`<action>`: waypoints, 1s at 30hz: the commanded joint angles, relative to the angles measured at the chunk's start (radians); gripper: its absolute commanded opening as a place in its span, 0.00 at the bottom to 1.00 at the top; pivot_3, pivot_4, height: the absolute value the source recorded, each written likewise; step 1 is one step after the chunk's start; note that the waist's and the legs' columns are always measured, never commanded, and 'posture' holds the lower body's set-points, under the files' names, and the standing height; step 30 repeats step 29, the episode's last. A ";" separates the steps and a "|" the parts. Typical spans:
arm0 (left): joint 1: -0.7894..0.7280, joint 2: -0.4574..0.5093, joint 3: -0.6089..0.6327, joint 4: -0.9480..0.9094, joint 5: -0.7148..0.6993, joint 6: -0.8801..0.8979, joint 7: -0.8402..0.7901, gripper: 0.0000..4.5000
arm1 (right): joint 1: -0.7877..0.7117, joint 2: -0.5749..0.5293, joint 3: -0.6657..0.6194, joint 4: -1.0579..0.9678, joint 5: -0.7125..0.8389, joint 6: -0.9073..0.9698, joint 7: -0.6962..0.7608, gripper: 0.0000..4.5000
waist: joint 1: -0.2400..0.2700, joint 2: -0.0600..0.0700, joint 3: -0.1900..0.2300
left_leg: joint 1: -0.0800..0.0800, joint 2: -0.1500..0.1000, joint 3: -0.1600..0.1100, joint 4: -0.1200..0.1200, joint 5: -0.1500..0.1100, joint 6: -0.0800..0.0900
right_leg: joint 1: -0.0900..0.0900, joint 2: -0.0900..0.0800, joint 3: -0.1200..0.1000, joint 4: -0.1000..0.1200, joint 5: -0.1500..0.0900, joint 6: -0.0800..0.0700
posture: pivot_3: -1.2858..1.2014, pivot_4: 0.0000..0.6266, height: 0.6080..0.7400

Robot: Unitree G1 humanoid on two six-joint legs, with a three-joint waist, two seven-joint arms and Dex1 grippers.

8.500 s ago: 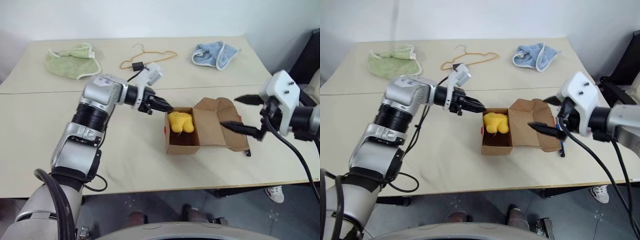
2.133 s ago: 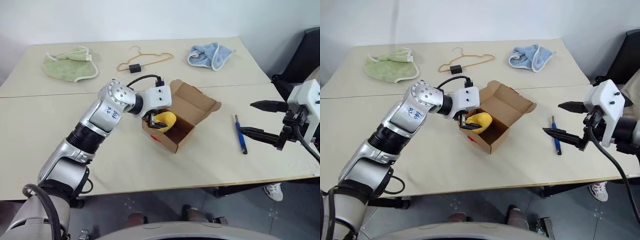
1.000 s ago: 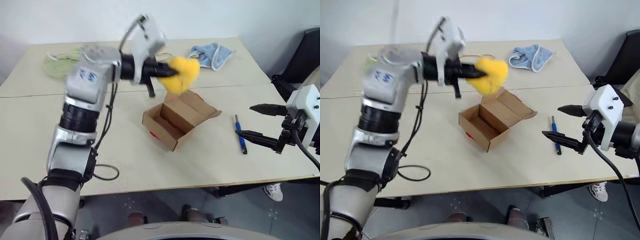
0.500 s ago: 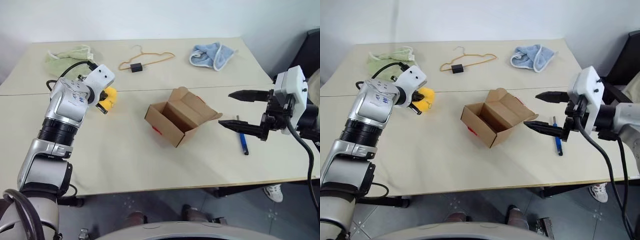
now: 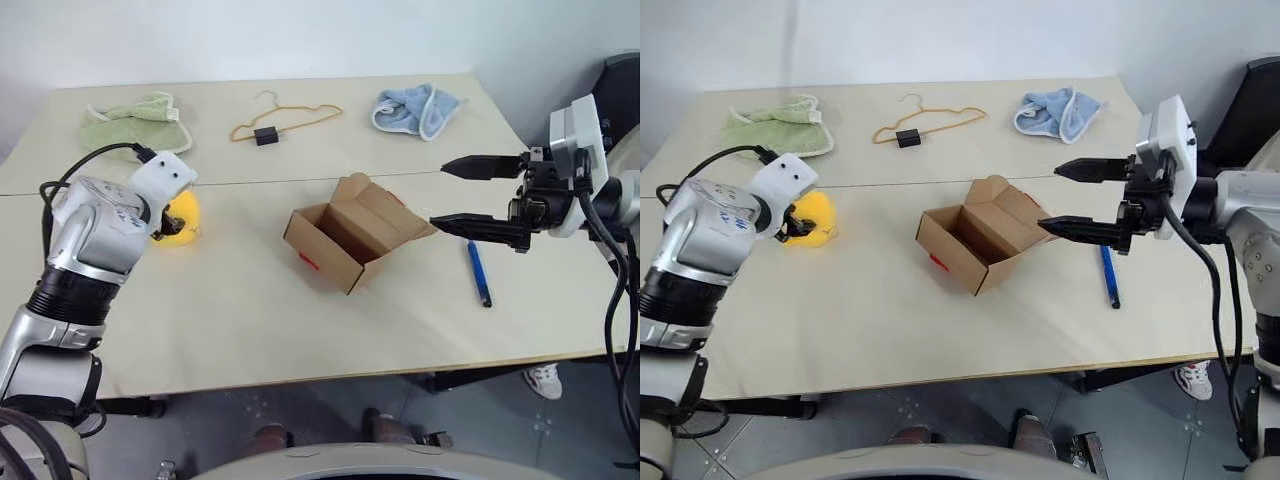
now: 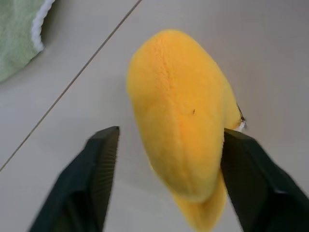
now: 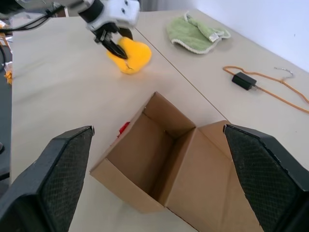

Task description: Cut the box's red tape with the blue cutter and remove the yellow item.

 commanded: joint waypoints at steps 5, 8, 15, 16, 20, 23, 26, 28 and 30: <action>-0.007 0.001 0.227 -0.173 -0.132 -0.175 -0.003 1.00 | -0.045 -0.002 -0.039 0.084 -0.025 -0.056 0.067 1.00 | 0.005 0.000 0.000 | 0.000 0.000 0.000 0.000 0.000 0.000 | 0.000 0.000 0.000 0.000 0.000 0.000 | 0.52 0.24 1.00; 0.113 -0.035 0.300 -0.271 -0.208 -0.391 -0.030 1.00 | 0.052 -0.016 -0.133 0.104 -0.015 -0.119 0.106 1.00 | 0.004 0.000 0.000 | 0.000 0.000 0.000 0.000 -0.001 -0.001 | 0.000 0.000 0.000 0.000 0.000 0.000 | 0.52 0.24 1.00; 0.256 -0.211 0.454 -0.319 -0.525 -0.480 -0.163 1.00 | 0.331 -0.075 -0.291 0.049 -0.049 -0.179 0.138 1.00 | 0.004 0.000 0.000 | 0.001 0.000 0.001 0.002 -0.001 -0.001 | 0.001 -0.001 -0.001 0.000 0.000 0.000 | 0.52 0.24 1.00; 0.270 -0.219 0.462 -0.314 -0.559 -0.496 -0.183 1.00 | 0.373 -0.079 -0.310 0.033 -0.053 -0.185 0.136 1.00 | 0.003 0.000 0.000 | 0.001 0.000 0.002 0.001 -0.001 -0.001 | 0.001 -0.001 -0.001 0.000 0.000 0.000 | 0.52 0.24 1.00; 0.363 -0.195 0.465 -0.252 -0.588 -0.625 -0.259 1.00 | 0.564 -0.067 -0.392 -0.020 -0.084 -0.220 0.136 1.00 | 0.001 0.002 -0.001 | 0.004 0.001 0.003 0.001 -0.001 -0.001 | 0.002 -0.001 0.000 0.002 0.000 0.000 | 0.52 0.24 1.00; 0.405 -0.152 0.469 -0.147 -0.587 -0.689 -0.310 1.00 | 0.652 -0.046 -0.428 -0.021 -0.096 -0.241 0.116 1.00 | 0.001 0.002 -0.001 | 0.005 0.001 0.003 0.001 -0.001 -0.001 | 0.003 -0.001 0.000 0.002 0.000 -0.001 | 0.52 0.24 1.00; 0.422 -0.116 0.472 -0.059 -0.588 -0.752 -0.351 1.00 | 0.705 -0.033 -0.441 -0.008 -0.107 -0.260 0.105 1.00 | 0.001 0.002 -0.001 | 0.006 0.001 0.003 0.001 -0.001 -0.001 | 0.004 -0.001 0.001 0.003 0.000 -0.001 | 0.52 0.24 1.00; 0.421 -0.087 0.479 0.036 -0.562 -0.791 -0.343 1.00 | 0.749 -0.021 -0.453 0.013 -0.121 -0.282 0.106 1.00 | 0.001 0.002 -0.001 | 0.007 0.001 0.003 0.001 -0.001 -0.001 | 0.004 -0.001 0.001 0.003 0.000 -0.002 | 0.52 0.24 1.00; 0.423 -0.072 0.473 0.072 -0.556 -0.814 -0.360 1.00 | 0.766 -0.020 -0.459 0.024 -0.124 -0.287 0.108 1.00 | 0.001 0.002 -0.001 | 0.008 0.001 0.003 0.001 -0.001 -0.001 | 0.005 -0.001 0.001 0.003 -0.001 -0.002 | 0.52 0.24 1.00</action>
